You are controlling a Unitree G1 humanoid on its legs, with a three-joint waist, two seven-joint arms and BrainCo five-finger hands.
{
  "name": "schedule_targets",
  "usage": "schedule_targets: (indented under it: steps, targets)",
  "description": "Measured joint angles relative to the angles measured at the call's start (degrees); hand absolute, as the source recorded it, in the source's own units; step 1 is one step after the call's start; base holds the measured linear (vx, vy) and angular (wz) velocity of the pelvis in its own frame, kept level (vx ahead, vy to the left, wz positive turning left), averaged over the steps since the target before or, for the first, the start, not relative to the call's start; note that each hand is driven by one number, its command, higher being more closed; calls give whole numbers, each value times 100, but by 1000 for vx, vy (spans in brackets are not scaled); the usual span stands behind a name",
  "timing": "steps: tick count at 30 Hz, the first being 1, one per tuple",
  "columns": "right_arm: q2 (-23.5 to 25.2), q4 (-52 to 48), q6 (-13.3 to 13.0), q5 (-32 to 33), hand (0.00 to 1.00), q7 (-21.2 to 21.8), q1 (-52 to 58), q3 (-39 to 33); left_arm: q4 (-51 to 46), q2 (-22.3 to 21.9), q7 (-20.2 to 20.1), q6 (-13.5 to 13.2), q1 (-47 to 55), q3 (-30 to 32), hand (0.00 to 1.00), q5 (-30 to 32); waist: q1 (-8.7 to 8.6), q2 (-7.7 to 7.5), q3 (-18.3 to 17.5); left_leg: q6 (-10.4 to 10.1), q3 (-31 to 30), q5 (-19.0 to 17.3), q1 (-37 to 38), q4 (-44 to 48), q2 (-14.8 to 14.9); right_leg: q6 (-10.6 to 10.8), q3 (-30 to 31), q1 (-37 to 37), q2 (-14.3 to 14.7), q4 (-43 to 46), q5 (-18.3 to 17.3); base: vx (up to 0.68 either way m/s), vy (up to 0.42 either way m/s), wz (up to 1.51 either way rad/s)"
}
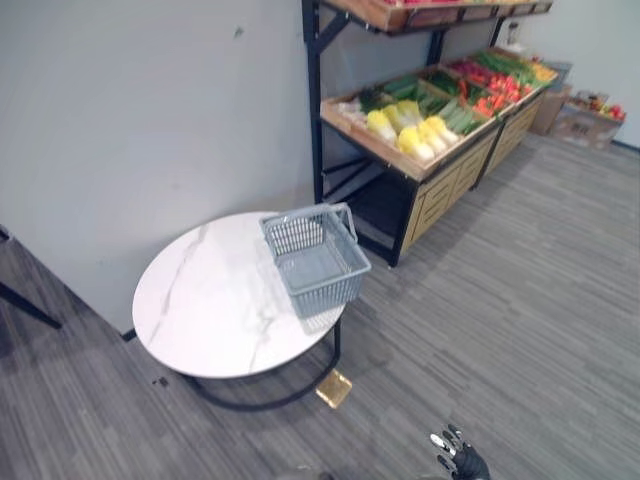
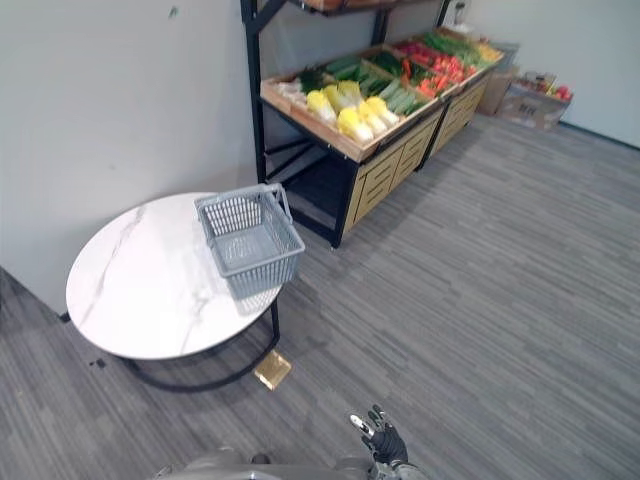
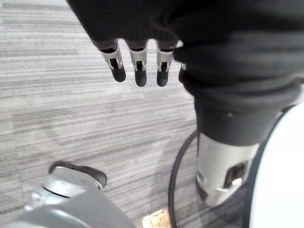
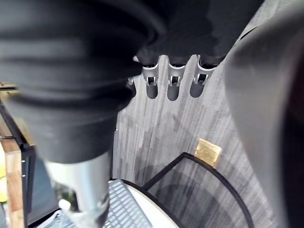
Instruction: Pick vegetable in the basket
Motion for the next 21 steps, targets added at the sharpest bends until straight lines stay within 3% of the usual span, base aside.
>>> schedule_targets:
  steps: [1, 3, 4, 5, 7, 8, 10, 11, 12, 13, 14, 17, 21]
  targets:
    - [-19, -24, 13, 85, 0, 3, -1, 69, -40, 27, 32, 5, -38, -93, 0, -17, -44, 5, 2, 8, -237, 4, 129, -135, 5, -53, -335, -301, 42, -196, -511, 245, -35, 59]
    - [-52, -25, 9, 228, 0, -63, -12, 153, -97, 43, 30, 3, -58, -164, 0, -16, -132, 23, 7, 7, -547, 3, 193, -171, 73, -75, -569, -530, 176, -985, -839, 274, -108, 90]
    - [-69, -25, -47, 238, 0, -122, -23, 160, -96, 43, 24, 0, -74, -161, 0, -13, -160, 69, 29, -52, -840, -40, 271, -176, 187, -68, -526, -641, 374, -2199, -851, 214, -121, 94]
    - [-76, -22, -59, 237, 0, -130, -23, 160, -96, 37, 25, -1, -86, -158, 0, -13, -155, 81, 31, -66, -887, -49, 293, -173, 212, -54, -473, -666, 415, -2403, -840, 393, -240, 105]
    - [-156, -21, -171, 242, 0, -154, -57, 132, -88, -87, 31, -7, -123, -58, 0, -36, -137, 256, 112, -327, -1449, -258, 499, -143, 525, 130, 297, -652, 865, -4218, -576, 424, -294, 111]
    - [-158, -19, -173, 265, 0, -156, -57, 136, -95, -141, 30, -6, -126, 50, 0, -38, -133, 273, 107, -391, -1572, -319, 514, -115, 596, 143, 483, -645, 940, -4549, -462, 407, -342, 125]
    - [-99, -24, -155, 333, 0, -144, -52, 241, -158, -291, 64, -7, -89, 584, 0, -41, -101, 189, 79, -738, -2082, -730, 589, 102, 734, 249, 1014, -587, 967, -5323, -75, 486, -485, 117]
    - [-61, -25, -148, 333, 0, -143, -49, 258, -178, -290, 80, -9, -57, 615, 0, -40, -97, 146, 58, -791, -2114, -768, 605, 112, 729, 248, 1025, -562, 949, -5358, -72, 866, -819, 152]
    - [-312, -35, -100, 465, 0, -125, -172, 422, -238, -728, 327, -23, 31, 990, 0, -77, -74, 572, -22, -1242, -2055, -485, 779, 85, 1371, 31, 440, -553, 1230, -4475, 95, 743, -671, 121]
    - [-382, -11, -66, 442, 0, -102, -234, 494, -256, -799, 372, -12, 29, 1104, 0, -99, -54, 634, -43, -1287, -2009, -169, 775, -15, 1464, -87, 302, -546, 1272, -4367, 3, 877, -818, 128]
    - [-390, 18, 2, 439, 0, -91, -271, 500, -256, -811, 377, -8, 17, 1150, 0, -100, -40, 628, -38, -1301, -2004, 147, 772, -89, 1510, -158, 252, -484, 1300, -4367, -40, 344, -356, 47]
    - [-401, 152, 86, 440, 0, -103, -287, 501, -241, -792, 379, -15, 21, 1045, 0, -99, -26, 627, -21, -1403, -1847, 454, 798, -116, 1609, -256, 37, -17, 1423, -4647, -98, 243, -289, 53]
    - [-275, 142, 116, 486, 0, -359, -201, 531, -224, -547, 273, -24, 31, 699, 0, -43, -35, 380, -36, -1346, -930, 1054, 338, -103, 1573, -253, -700, 367, 1210, -5419, -119, 21, -150, 86]
